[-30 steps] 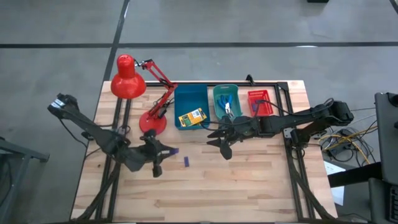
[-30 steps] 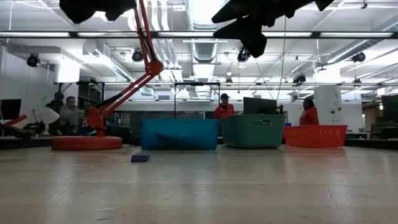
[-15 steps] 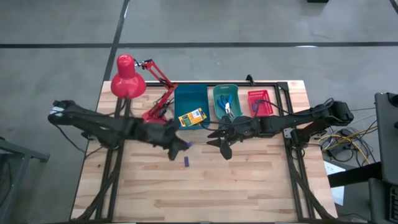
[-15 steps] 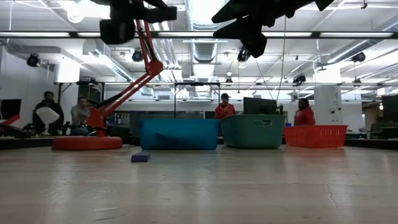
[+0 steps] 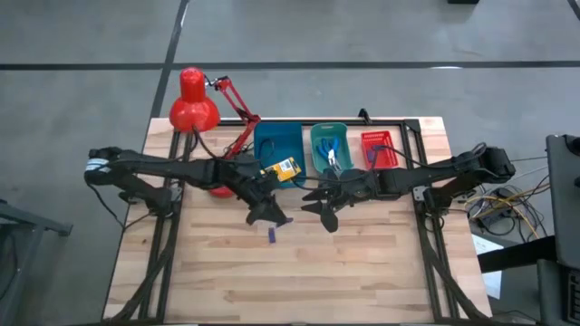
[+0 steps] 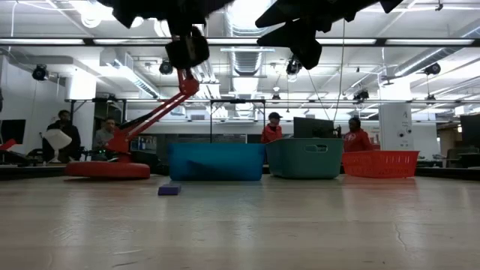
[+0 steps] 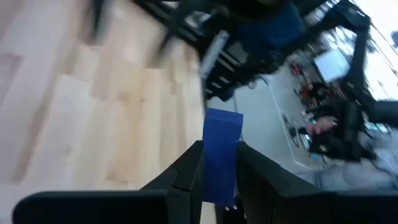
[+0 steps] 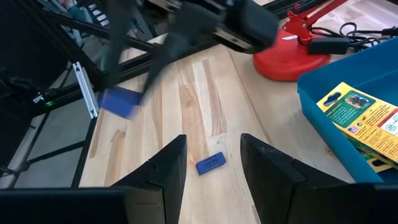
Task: Pick & Place School Supplies
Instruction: Put the blue eraser into the red bin
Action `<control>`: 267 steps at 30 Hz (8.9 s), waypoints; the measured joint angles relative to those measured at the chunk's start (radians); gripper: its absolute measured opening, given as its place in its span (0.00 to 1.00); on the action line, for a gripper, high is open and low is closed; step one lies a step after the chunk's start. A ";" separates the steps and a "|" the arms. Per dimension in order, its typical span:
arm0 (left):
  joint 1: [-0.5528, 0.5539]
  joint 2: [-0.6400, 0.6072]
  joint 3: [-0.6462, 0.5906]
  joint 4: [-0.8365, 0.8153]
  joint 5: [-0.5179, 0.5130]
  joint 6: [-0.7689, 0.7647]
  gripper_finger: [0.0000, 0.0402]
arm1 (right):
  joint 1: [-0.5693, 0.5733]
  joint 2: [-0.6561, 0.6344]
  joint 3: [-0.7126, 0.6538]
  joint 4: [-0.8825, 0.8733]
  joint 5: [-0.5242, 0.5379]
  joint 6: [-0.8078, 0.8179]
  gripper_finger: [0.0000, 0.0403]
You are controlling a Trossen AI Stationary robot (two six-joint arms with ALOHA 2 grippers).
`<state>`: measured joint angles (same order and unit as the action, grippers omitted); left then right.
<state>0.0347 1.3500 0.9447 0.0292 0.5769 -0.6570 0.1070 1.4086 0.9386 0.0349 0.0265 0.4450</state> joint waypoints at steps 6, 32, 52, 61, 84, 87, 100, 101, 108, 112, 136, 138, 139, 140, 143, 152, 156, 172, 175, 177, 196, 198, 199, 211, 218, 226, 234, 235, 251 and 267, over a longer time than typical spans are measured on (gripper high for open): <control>0.009 0.036 0.000 -0.003 -0.033 -0.073 0.21 | 0.000 0.000 0.000 0.001 0.000 0.000 0.36; -0.171 -0.008 -0.001 -0.007 -0.253 -0.112 0.21 | 0.047 0.000 0.000 0.006 0.027 -0.829 0.36; -0.177 0.000 -0.001 -0.003 -0.283 -0.158 0.21 | 0.128 0.126 0.039 0.187 -0.052 -1.190 0.34; -0.191 0.000 -0.001 -0.002 -0.288 -0.163 0.21 | 0.129 0.185 0.098 0.184 -0.033 -1.218 0.34; -0.192 0.000 -0.001 -0.003 -0.284 -0.155 0.21 | 0.138 0.195 0.112 0.177 -0.036 -1.249 0.06; -0.192 0.000 -0.001 -0.004 -0.284 -0.156 0.21 | 0.138 0.195 0.112 0.177 -0.037 -1.249 0.04; -0.192 0.000 -0.001 -0.002 -0.290 -0.163 0.23 | 0.138 0.195 0.112 0.177 -0.035 -1.265 0.05; -0.192 0.000 -0.001 -0.002 -0.290 -0.166 0.24 | 0.138 0.195 0.112 0.177 -0.034 -1.267 0.05; -0.192 0.002 -0.001 -0.001 -0.296 -0.212 0.37 | 0.138 0.194 0.112 0.179 -0.030 -1.268 0.05; -0.192 0.012 -0.001 -0.003 -0.295 -0.218 0.46 | 0.138 0.194 0.112 0.178 -0.030 -1.268 0.05; -0.193 0.026 -0.001 0.005 -0.146 -0.310 0.71 | 0.136 0.120 0.114 -0.007 0.109 -1.145 0.05; -0.194 0.025 -0.001 0.008 -0.147 -0.298 0.71 | 0.136 0.088 0.114 -0.069 0.110 -1.088 0.05; -0.193 0.025 -0.001 0.008 -0.149 -0.290 0.71 | 0.136 0.065 0.114 -0.099 0.112 -1.051 0.05; -0.193 0.025 -0.001 0.007 -0.151 -0.285 0.71 | 0.137 0.043 0.114 -0.136 0.121 -1.015 0.05; -0.193 0.025 -0.001 0.014 -0.170 -0.275 0.71 | 0.138 -0.030 0.114 -0.260 0.189 -0.891 0.05; -0.192 0.025 -0.001 0.024 -0.271 -0.199 0.71 | 0.135 -0.264 0.112 -0.688 0.500 -0.373 0.05; -0.192 0.025 -0.001 0.029 -0.299 -0.163 0.71 | 0.127 -0.349 0.112 -0.854 0.657 -0.185 0.05; -0.192 0.025 -0.001 0.031 -0.445 -0.103 0.71 | -0.281 -0.398 0.076 -1.223 0.635 0.477 0.05; -0.192 0.025 -0.001 0.031 -0.446 -0.103 0.71 | -0.372 -0.398 0.045 -1.206 0.576 0.464 0.05; -0.192 0.025 -0.001 0.031 -0.451 -0.102 0.71 | -0.425 -0.395 0.024 -1.188 0.571 0.446 0.05; -0.193 0.025 -0.001 0.031 -0.474 -0.076 0.71 | -0.706 -0.391 -0.309 -0.781 0.362 0.286 0.05; -0.193 0.025 -0.001 0.031 -0.474 -0.069 0.71 | -0.706 -0.391 -0.340 -0.751 0.363 0.309 0.06; -0.193 0.025 -0.001 0.031 -0.474 -0.065 0.71 | -0.706 -0.391 -0.356 -0.732 0.361 0.311 0.07; -0.192 0.025 -0.001 0.031 -0.474 -0.055 0.71 | -0.706 -0.391 -0.442 -0.626 0.357 0.314 0.07; -0.192 0.025 -0.001 0.031 -0.474 -0.055 0.71 | -0.705 -0.391 -0.440 -0.623 0.364 0.284 0.17; -0.192 0.025 -0.001 0.031 -0.474 -0.056 0.71 | -0.705 -0.391 -0.439 -0.619 0.386 0.239 0.36; -0.192 0.025 -0.001 0.028 -0.474 -0.060 0.71 | -0.705 -0.391 -0.438 -0.618 0.382 0.231 0.47; -0.194 0.025 -0.001 0.023 -0.474 -0.060 0.71 | -0.705 -0.392 -0.438 -0.617 0.382 0.231 0.47; -0.361 0.023 0.002 0.006 -0.844 -0.200 0.71 | -0.705 -0.392 -0.438 -0.592 0.384 0.177 0.44; -0.530 0.066 -0.003 -0.284 -1.041 -0.686 0.71 | -0.705 -0.392 -0.438 -0.590 0.385 0.175 0.44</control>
<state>-0.4950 1.4160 0.9421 -0.2553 -0.4643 -1.3434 -0.5980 1.0168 0.5011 -0.5549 0.4117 0.6201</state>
